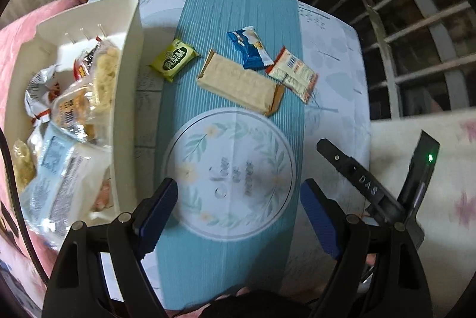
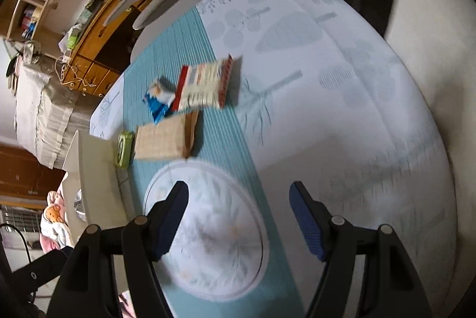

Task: Organize snacks
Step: 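Reach the left tool to the brown paper packet while the right tool reaches the red-white biscuit packet, then grasp the brown paper packet with the left tool while the right tool grasps the red-white packet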

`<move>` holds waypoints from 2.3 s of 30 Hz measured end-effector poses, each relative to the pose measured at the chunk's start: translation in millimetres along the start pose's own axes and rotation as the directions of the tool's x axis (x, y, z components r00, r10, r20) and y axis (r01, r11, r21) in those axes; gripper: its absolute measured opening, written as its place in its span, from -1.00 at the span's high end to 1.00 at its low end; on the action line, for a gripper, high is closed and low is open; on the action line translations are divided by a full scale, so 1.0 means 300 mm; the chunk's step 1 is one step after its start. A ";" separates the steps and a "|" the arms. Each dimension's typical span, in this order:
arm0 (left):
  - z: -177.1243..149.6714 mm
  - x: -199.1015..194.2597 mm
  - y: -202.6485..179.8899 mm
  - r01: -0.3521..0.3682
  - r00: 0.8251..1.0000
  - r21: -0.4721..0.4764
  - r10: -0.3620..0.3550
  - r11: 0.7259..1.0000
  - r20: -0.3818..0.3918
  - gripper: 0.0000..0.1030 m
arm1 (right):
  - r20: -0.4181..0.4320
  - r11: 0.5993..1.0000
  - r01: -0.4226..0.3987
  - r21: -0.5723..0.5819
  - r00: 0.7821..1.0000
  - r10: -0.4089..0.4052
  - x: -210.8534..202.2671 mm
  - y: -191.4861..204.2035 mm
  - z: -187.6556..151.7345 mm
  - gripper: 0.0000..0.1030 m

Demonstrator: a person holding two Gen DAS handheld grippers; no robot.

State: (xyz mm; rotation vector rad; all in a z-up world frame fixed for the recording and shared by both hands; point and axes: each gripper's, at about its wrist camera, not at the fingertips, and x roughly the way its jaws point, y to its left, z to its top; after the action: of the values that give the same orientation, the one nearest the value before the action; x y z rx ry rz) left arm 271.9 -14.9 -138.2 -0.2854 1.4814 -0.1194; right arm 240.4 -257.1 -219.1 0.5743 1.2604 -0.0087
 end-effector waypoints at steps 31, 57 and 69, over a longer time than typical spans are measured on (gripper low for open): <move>0.331 0.474 0.109 -0.025 1.000 -0.609 0.020 0.793 -0.015 -0.44 | 0.252 0.835 0.116 -0.537 0.967 0.027 0.283 0.192 0.178 -0.36; 0.373 0.539 -0.021 -0.223 0.975 -0.536 0.178 0.814 -0.134 -0.15 | 0.280 0.694 0.200 -0.691 0.960 0.003 0.309 0.253 0.138 0.46; 0.272 0.503 0.067 -0.203 0.977 -0.552 0.130 0.809 -0.170 -0.07 | 0.217 0.694 0.130 -0.708 0.975 0.039 0.255 0.239 0.122 0.94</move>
State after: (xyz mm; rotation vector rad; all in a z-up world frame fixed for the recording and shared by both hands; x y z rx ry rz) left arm 364.5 -24.4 -283.8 -0.6363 1.6368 0.4694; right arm 320.4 -187.5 -251.9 -0.1539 0.9536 0.3670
